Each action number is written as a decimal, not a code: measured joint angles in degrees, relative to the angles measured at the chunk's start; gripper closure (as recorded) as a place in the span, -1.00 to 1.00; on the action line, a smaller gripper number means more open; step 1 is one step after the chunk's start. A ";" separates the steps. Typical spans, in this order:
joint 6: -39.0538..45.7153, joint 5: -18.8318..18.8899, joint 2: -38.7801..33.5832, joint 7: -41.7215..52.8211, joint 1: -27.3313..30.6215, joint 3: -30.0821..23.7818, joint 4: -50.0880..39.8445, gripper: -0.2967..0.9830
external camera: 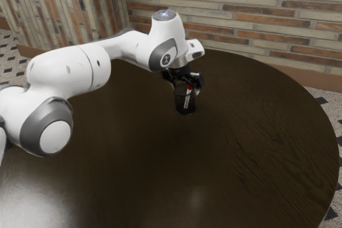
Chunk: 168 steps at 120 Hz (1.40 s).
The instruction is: Take the marker out of the pen holder and place it to the left of the pen holder.
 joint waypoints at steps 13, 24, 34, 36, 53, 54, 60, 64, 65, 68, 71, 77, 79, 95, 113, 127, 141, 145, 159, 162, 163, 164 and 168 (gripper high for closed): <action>5.52 -0.02 1.94 1.94 0.45 0.03 -0.51 -0.54; 10.50 -0.18 2.51 4.35 0.69 -0.01 -2.09 -0.51; 13.69 -0.17 2.72 6.54 0.70 -0.04 -2.49 -0.49; 14.19 -0.19 2.81 7.05 0.75 -0.05 -2.49 -0.49; 18.04 -0.18 4.35 11.05 1.89 -0.02 -2.10 -0.46; 18.22 -0.16 4.41 11.28 1.93 -0.01 -2.06 -0.46; 19.16 -0.09 4.62 12.56 2.07 0.02 -1.82 -0.45; 19.69 -0.06 4.73 13.37 2.12 -0.01 -1.69 -0.45; 19.84 -0.06 4.77 13.56 2.12 -0.02 -1.67 -0.44; 20.30 -0.05 4.89 14.12 2.14 -0.03 -1.64 -0.44; 20.71 -0.05 5.01 14.66 2.15 -0.04 -1.64 -0.44; 21.41 -0.05 5.12 15.67 2.16 -0.03 -1.61 -0.44; 21.63 -0.05 5.15 15.99 2.16 -0.03 -1.61 -0.44; 22.92 -0.17 5.20 18.24 2.16 -0.05 -1.71 -0.42; 24.90 -0.18 6.31 20.29 2.23 0.01 -2.15 -0.40; 27.34 -0.27 6.79 21.57 2.25 0.03 -2.17 -0.40; 29.23 -0.38 7.13 22.61 2.25 0.04 -2.15 -0.40; 29.63 -0.40 7.30 22.87 2.27 0.03 -2.15 -0.40; 30.80 -0.47 7.86 23.66 2.79 0.04 -2.06 -0.37; 31.00 -0.49 7.86 23.81 2.82 0.04 -2.06 -0.35; 31.06 -0.48 7.86 23.86 2.83 0.04 -2.06 -0.33; 31.11 -0.48 7.86 23.91 2.83 0.04 -2.06 -0.32; 31.32 -0.49 7.82 24.09 2.85 0.04 -2.09 -0.24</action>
